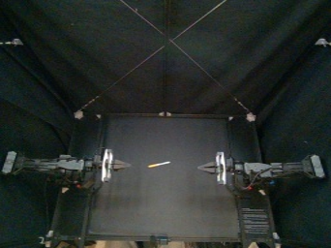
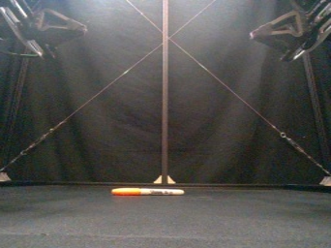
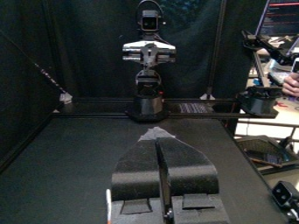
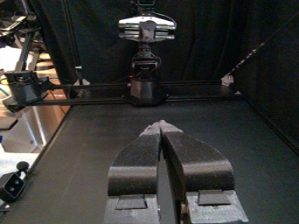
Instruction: Uncap the pen
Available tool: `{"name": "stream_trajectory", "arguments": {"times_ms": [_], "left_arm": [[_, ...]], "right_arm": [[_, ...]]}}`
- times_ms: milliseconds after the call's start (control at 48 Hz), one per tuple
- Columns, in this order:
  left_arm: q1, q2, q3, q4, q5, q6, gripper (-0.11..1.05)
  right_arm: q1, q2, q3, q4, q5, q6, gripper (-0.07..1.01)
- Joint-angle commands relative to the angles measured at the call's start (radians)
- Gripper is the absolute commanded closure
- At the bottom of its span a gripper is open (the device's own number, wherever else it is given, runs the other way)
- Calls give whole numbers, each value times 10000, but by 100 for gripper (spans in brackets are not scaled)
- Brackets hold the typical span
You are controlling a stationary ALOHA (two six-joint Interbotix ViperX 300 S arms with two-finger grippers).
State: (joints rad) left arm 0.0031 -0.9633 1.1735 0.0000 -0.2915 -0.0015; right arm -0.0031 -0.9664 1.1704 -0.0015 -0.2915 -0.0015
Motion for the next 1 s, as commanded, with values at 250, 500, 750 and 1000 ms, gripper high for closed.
{"name": "stream_trajectory", "arguments": {"times_ms": [250, 500, 750, 1000], "left_arm": [[-215, 1427, -31, -107, -46, 46, 93], [-169, 2470, -61, -77, -46, 61, 87], [-123, 2608, -77, -77, 31, 61, 85], [-46, 2608, -15, -77, 430, 61, 85]], "right_arm": [[-1902, 2117, -1626, -476, 828, 92, 94], [-2408, 4679, -3651, -1181, 3543, -31, 85], [-2516, 7532, -4985, -2148, 4939, -77, 60], [-2454, 10032, -6550, -2224, 6105, -123, 34]]}}
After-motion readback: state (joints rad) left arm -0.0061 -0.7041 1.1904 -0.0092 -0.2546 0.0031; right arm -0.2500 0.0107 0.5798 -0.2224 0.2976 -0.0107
